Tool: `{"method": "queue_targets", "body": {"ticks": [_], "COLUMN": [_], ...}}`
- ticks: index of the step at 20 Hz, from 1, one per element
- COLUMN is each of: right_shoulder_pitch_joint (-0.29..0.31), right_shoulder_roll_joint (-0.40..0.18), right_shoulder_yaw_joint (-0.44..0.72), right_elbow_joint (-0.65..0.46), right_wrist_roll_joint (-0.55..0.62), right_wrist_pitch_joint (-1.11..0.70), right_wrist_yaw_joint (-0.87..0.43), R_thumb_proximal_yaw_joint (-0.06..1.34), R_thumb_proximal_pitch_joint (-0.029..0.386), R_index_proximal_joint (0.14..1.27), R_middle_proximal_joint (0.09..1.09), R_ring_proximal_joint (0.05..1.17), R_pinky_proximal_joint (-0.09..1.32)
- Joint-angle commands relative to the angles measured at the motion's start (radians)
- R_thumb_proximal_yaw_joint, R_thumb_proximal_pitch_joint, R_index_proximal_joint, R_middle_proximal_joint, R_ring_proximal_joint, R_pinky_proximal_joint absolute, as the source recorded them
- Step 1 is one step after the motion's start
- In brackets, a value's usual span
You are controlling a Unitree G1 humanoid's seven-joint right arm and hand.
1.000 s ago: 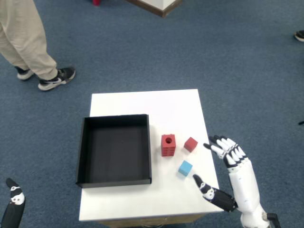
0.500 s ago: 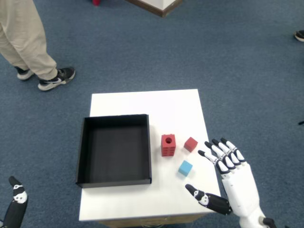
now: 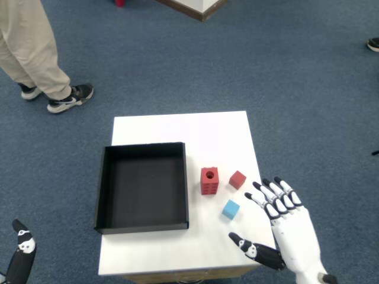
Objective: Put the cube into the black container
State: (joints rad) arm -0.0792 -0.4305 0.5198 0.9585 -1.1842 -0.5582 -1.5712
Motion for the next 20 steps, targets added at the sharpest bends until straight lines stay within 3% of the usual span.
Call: {"method": "queue_targets", "body": {"ticks": [1, 9, 20], "right_shoulder_pitch_joint": [-0.044, -0.148, -0.233], "right_shoulder_roll_joint": [-0.011, 0.053, 0.093], "right_shoulder_yaw_joint": [-0.034, -0.039, -0.04], "right_elbow_joint": [0.004, 0.047, 0.133], "right_wrist_roll_joint": [0.005, 0.005, 0.003], "right_wrist_pitch_joint": [0.012, 0.032, 0.09], "right_wrist_yaw_joint": [-0.045, -0.013, 0.063], "R_thumb_proximal_yaw_joint": [0.34, 0.29, 0.24], "R_thumb_proximal_pitch_joint": [-0.017, -0.018, -0.02], "R_index_proximal_joint": [0.49, 0.49, 0.51], "R_middle_proximal_joint": [0.3, 0.29, 0.3], "R_ring_proximal_joint": [0.29, 0.28, 0.3], "R_pinky_proximal_joint": [0.21, 0.2, 0.23]}}
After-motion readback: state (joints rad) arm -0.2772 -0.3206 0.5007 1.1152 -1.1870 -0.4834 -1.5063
